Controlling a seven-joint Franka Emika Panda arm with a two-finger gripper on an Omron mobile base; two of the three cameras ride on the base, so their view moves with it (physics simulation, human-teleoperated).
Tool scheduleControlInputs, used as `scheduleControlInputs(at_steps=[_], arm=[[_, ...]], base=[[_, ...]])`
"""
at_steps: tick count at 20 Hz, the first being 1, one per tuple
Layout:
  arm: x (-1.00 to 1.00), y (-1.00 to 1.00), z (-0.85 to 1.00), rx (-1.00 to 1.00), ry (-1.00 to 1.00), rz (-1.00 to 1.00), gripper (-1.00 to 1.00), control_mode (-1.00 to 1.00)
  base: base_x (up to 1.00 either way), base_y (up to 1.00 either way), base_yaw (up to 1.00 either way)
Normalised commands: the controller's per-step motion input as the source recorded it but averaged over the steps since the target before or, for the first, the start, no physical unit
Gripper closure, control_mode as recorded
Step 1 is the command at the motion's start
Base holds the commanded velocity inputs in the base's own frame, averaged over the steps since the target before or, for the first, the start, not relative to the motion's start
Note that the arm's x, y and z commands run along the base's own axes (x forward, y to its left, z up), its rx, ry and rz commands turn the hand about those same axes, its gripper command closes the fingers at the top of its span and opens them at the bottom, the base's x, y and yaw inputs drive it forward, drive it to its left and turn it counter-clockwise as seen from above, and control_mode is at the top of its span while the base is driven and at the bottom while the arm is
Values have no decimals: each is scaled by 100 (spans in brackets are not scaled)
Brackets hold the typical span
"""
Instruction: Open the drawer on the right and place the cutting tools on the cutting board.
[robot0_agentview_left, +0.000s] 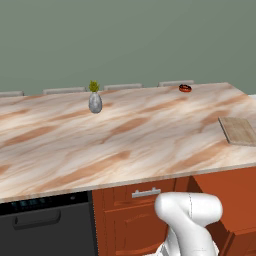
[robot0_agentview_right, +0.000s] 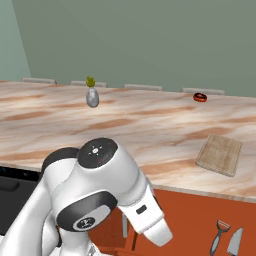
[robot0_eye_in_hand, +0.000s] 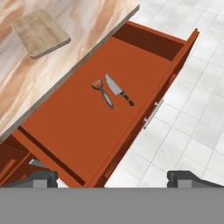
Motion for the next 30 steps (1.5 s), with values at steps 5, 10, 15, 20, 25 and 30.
scheduleControlInputs(at_steps=[5,10,15,20,25,30], arm=[[26,-1,-22,-3,6,6,-100,-100],[42,-8,-16,0,2,7,-100,-100],[43,-34,-15,0,0,13,-100,-100],[55,-30,-24,0,2,20,-100,-100],[41,-29,-30,0,1,18,-100,-100],[15,-12,-44,0,6,8,-100,-100]], base=[[0,0,0],[0,0,0],[0,0,0],[0,0,0],[0,0,0],[0,0,0]])
